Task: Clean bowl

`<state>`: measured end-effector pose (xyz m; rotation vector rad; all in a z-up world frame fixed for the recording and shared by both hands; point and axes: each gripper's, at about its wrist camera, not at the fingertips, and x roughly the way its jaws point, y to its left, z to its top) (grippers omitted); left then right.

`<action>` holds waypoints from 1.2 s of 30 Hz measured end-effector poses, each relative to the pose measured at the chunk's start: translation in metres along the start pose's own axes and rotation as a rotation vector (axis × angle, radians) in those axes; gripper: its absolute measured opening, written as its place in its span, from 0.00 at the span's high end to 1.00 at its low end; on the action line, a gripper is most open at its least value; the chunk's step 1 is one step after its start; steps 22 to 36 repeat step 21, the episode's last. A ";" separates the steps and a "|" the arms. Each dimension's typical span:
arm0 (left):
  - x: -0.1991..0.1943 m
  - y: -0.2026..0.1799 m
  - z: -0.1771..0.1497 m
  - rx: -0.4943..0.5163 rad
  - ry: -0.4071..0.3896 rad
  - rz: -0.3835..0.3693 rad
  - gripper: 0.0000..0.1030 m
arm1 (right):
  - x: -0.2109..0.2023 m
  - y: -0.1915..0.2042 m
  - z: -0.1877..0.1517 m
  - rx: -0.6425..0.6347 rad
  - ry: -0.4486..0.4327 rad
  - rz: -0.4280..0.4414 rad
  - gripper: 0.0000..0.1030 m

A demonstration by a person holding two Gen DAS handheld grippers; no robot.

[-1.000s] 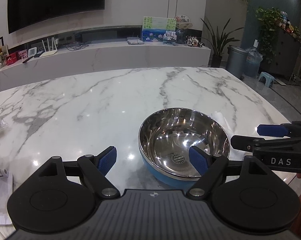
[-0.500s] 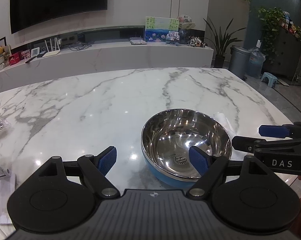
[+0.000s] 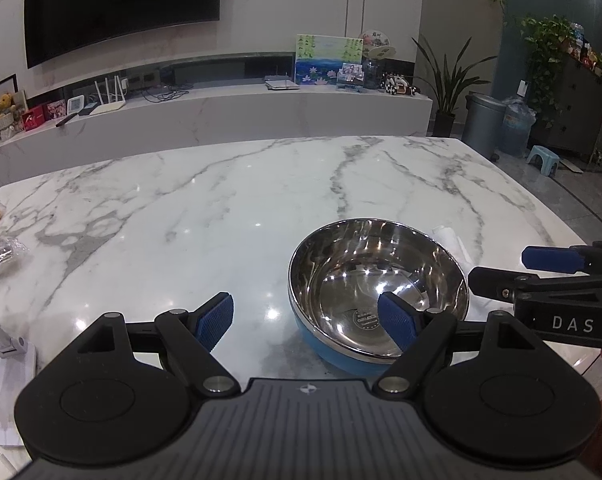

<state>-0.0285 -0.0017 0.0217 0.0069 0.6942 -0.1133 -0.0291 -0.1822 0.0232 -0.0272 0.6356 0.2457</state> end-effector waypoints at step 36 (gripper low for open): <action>0.003 0.002 -0.001 -0.016 0.022 0.006 0.23 | -0.001 0.003 0.000 -0.004 0.006 0.004 0.36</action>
